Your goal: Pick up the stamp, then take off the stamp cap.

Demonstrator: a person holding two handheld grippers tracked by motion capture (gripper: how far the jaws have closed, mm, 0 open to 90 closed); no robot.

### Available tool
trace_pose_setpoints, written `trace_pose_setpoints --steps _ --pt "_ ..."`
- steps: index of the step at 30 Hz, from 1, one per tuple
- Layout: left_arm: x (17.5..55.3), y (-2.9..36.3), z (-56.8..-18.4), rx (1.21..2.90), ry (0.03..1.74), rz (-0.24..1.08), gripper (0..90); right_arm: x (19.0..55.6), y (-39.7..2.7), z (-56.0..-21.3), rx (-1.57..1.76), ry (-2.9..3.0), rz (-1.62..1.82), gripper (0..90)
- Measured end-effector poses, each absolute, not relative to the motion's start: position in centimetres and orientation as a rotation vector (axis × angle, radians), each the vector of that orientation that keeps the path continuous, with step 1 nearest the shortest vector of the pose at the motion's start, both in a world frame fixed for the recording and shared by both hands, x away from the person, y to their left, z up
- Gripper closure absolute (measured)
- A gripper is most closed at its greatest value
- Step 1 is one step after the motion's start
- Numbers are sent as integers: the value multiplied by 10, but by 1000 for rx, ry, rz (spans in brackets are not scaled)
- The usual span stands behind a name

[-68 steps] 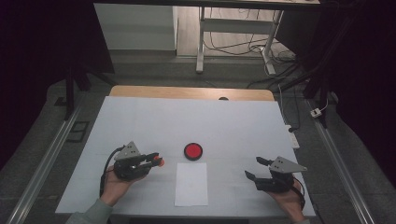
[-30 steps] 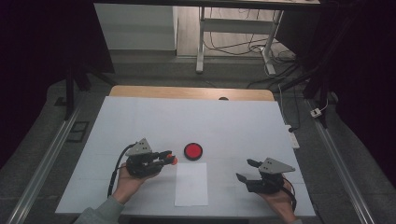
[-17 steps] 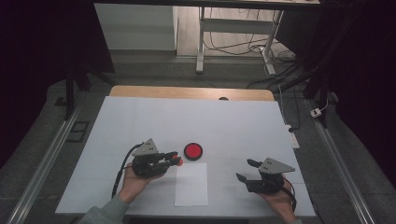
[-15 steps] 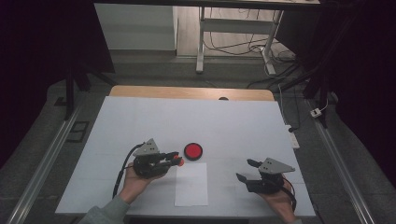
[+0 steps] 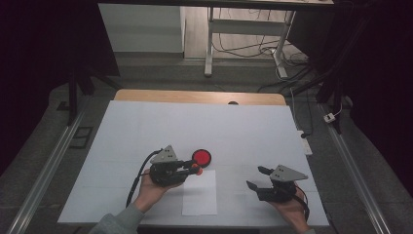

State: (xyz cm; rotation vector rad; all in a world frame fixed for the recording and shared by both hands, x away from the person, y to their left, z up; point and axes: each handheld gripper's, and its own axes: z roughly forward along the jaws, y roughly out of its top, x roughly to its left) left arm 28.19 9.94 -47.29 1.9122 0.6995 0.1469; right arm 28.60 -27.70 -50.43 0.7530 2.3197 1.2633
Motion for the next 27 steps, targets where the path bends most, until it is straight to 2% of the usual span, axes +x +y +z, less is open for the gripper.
trace_pose_setpoints --steps 27 --pt "283 100 -472 1909 693 144 722 287 -274 -503 756 2312 1289 296"
